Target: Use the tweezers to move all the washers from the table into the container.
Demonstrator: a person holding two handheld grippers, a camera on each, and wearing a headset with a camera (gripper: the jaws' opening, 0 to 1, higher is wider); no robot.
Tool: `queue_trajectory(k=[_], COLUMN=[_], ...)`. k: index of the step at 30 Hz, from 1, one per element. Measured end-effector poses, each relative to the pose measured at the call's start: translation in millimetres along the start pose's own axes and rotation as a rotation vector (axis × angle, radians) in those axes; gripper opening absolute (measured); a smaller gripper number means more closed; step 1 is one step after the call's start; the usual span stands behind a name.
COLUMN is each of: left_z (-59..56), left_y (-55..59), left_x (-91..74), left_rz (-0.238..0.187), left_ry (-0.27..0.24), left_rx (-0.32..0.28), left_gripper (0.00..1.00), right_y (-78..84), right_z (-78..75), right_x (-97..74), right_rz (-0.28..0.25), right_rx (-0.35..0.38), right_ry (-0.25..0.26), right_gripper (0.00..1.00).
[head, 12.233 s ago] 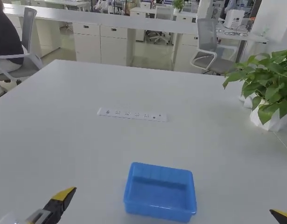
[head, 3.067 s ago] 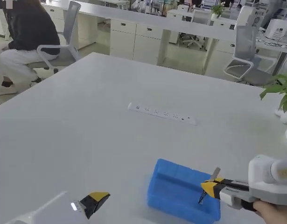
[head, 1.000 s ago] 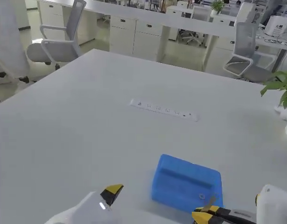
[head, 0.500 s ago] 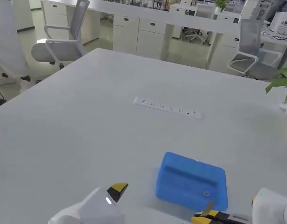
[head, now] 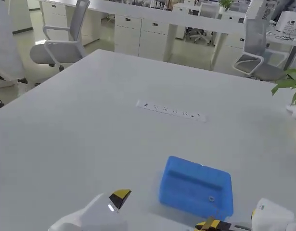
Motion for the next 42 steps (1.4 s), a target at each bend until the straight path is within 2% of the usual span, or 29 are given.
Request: queue_trajectory(k=[7,10,14,18,23,32,42], left_z=[-1.1,-0.5,-0.8,-0.7,-0.3,0.1,0.4], left_y=[1.3,1.2,2.0,2.3,1.6,2.4,2.2], left_x=[0.6,0.5,0.7,0.7,0.6,0.6,0.6], left_rz=[0.014,0.013,0.020,0.022,0.014,0.020,0.020], left_ry=[0.008,0.006,0.009,0.009,0.011,0.009,0.008], left_rx=[0.005,0.000,-0.001,-0.002,-0.010,-0.011,-0.013], left_gripper=[0.95,0.94,0.94,0.93,0.93,0.92,0.92], right_y=[-4.5,-5.2,-4.4,-1.5,-3.3,-18.5,-40.5], right_z=[9.2,10.0,6.3,1.5,-0.9,-10.3,-20.7], right_x=[1.6,3.7,2.6,-1.2,-7.2,-28.1,-51.2], right_rz=[0.052,0.054,0.050,0.047,0.037,-0.016,-0.053], right_rx=[-0.113,-0.113,-0.076,-0.006,0.026,0.105,0.125], right_ry=[0.016,0.033,0.055,0.058,0.074,0.159,0.219], right_gripper=[0.03,0.02,0.02,0.03,0.03,0.03,0.03])
Point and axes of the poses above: the centre of the closed fingertips' face, and the gripper's own axes: x roughly forward along the fingers, z roughly to its left, y roughly out of its underside, the point moved 8 cm from there along -x, roughly backward along the fingers, and after that the axes turned 12 degrees about -x, right-handed, at the moved point
